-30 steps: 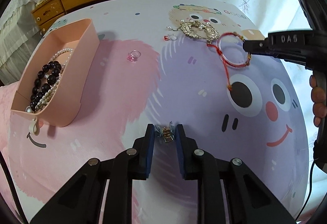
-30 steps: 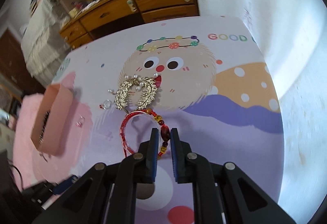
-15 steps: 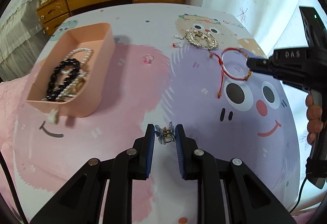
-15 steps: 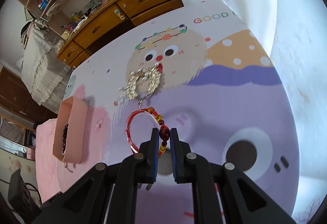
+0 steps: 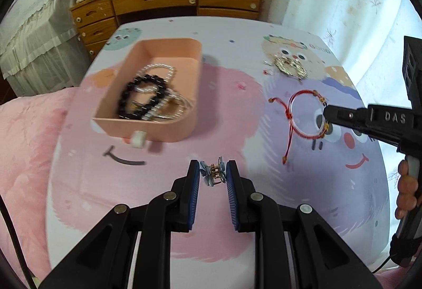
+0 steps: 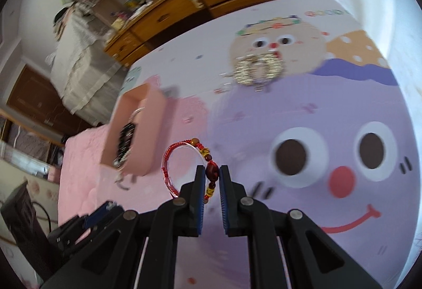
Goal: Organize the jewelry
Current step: 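Carry the stud and red bracelet over the peach tray, then open both grippers to drop the stud and bracelet into the tray, then grasp the pink-stone ring with the left gripper while the right gripper grasps the gold leaf comb, then carry the pink ring into the tray with the left gripper while the right gripper holds the comb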
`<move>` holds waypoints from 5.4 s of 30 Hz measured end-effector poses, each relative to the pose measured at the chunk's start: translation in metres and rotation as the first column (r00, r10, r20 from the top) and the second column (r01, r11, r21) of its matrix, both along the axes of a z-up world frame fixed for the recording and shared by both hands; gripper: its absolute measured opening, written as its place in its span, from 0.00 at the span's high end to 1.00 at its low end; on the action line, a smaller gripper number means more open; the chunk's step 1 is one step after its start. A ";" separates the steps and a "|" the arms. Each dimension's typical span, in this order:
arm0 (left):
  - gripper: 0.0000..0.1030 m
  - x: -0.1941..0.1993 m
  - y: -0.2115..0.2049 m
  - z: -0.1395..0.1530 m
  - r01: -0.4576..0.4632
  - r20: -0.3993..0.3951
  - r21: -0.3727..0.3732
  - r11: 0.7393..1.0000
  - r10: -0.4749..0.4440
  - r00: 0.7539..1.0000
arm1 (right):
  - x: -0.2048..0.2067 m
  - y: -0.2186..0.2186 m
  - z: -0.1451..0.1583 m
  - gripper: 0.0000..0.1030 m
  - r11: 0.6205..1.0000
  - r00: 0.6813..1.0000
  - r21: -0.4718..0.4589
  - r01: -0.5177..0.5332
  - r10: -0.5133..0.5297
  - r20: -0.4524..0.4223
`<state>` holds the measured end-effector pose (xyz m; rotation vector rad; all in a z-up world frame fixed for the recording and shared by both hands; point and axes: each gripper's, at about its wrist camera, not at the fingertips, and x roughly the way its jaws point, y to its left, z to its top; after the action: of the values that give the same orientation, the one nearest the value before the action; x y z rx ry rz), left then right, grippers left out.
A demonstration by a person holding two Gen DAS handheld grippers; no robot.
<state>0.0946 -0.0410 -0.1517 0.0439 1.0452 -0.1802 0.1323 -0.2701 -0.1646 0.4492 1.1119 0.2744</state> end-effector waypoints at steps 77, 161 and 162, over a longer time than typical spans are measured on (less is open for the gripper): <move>0.17 0.036 0.038 -0.024 0.499 -0.379 -0.008 0.866 -0.465 0.800 | -0.043 0.074 -0.021 0.40 0.938 0.907 -0.187 0.290 -0.332 -0.260; 0.96 0.145 -0.079 -0.031 0.132 -0.066 -0.073 0.989 -0.137 0.988 | 0.106 -0.087 -0.015 1.00 0.983 0.995 -0.158 0.096 -0.096 0.007; 0.96 0.143 -0.076 -0.026 0.131 -0.062 -0.091 0.987 -0.136 0.989 | 0.105 -0.088 -0.014 1.00 0.984 0.995 -0.145 0.102 -0.101 0.009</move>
<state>0.2376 -0.1171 -0.1778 0.0290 1.1015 -0.3508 0.2373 -0.3582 -0.1783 0.3742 1.0955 0.1030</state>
